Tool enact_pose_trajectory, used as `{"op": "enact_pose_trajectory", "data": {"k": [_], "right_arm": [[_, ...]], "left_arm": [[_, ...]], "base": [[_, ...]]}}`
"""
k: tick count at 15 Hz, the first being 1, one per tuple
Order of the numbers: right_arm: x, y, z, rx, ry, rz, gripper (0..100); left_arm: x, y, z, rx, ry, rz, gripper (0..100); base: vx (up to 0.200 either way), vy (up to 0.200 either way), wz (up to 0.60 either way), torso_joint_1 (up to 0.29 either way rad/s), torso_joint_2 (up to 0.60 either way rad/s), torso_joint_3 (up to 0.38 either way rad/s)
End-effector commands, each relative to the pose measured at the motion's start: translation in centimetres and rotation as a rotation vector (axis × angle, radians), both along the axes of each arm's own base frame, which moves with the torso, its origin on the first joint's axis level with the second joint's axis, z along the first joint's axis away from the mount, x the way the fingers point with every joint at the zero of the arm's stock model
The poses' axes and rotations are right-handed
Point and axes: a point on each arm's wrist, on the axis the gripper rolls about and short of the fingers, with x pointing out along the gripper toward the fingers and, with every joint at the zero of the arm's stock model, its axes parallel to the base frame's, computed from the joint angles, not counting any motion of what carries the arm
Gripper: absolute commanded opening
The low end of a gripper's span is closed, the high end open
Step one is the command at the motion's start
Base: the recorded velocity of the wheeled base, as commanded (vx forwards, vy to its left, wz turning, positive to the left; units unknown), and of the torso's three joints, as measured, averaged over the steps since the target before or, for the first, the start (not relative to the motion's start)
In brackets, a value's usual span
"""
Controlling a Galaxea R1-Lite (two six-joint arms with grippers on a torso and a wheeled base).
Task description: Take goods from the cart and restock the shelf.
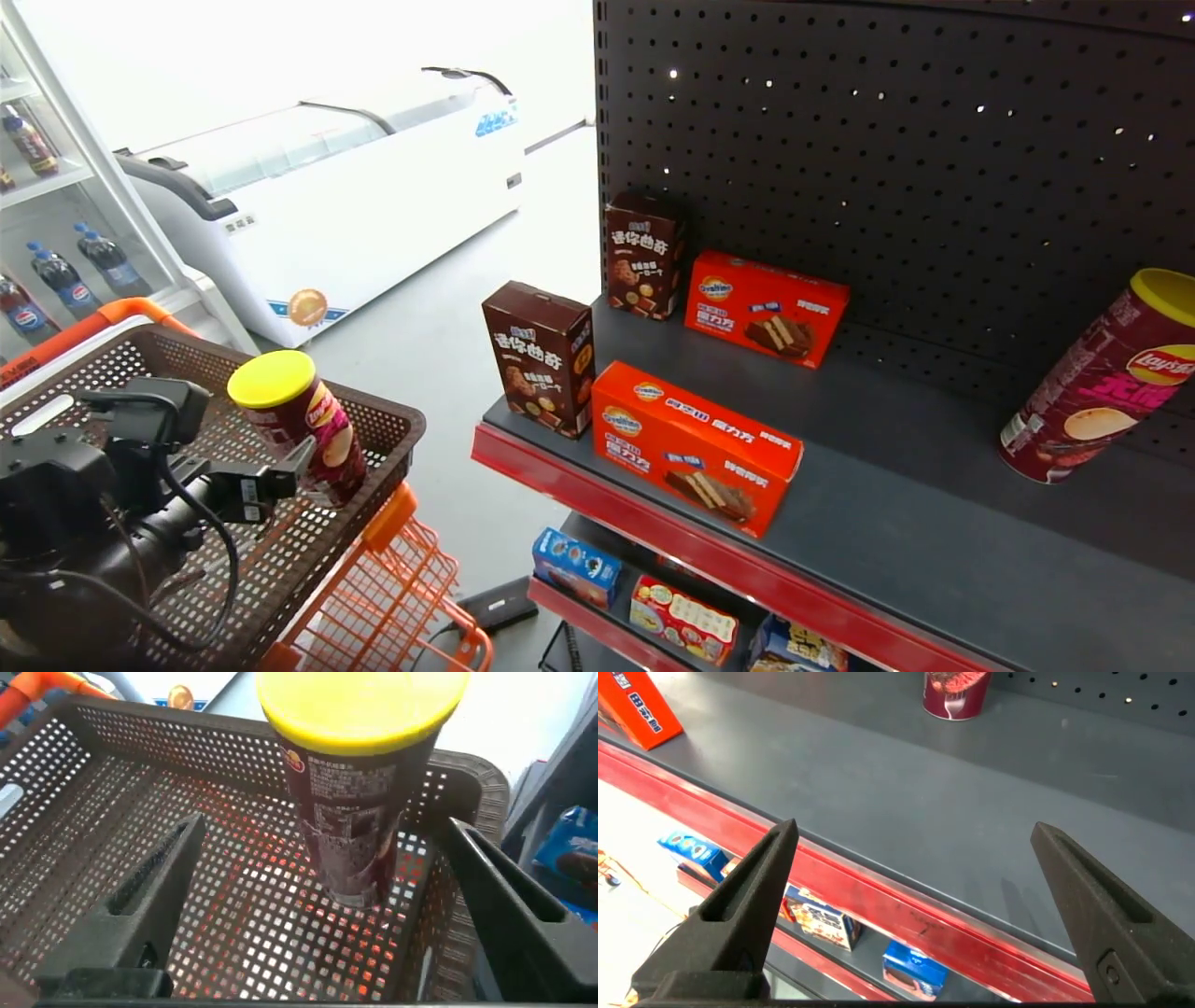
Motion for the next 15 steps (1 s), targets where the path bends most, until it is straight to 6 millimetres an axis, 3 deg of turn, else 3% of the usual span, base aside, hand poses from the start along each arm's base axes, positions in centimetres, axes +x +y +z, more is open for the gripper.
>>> {"op": "enact_pose_trajectory", "data": {"k": [1, 7, 8, 15], "right_arm": [[0.0, 0.0, 0.0, 0.000, 0.000, 0.000, 100], [0.0, 0.0, 0.0, 0.000, 0.000, 0.000, 100], [0.0, 0.0, 0.0, 0.000, 0.001, 0.000, 100], [0.0, 0.0, 0.0, 0.000, 0.001, 0.000, 100]], "left_arm": [[2.5, 0.7, -3.1, -0.010, 0.075, 0.013, 100], [7.2, 1.2, -4.7, -0.012, 0.014, 0.007, 100], [7.8, 1.2, -4.7, -0.011, -0.003, 0.004, 0], [9.5, 1.5, -2.9, -0.005, -0.099, -0.019, 0]], "base": [[0.000, 0.000, 0.00, 0.000, 0.00, 0.000], [0.000, 0.000, 0.00, 0.000, 0.00, 0.000], [0.000, 0.000, 0.00, 0.000, 0.00, 0.000], [0.000, 0.000, 0.00, 0.000, 0.00, 0.000]]}}
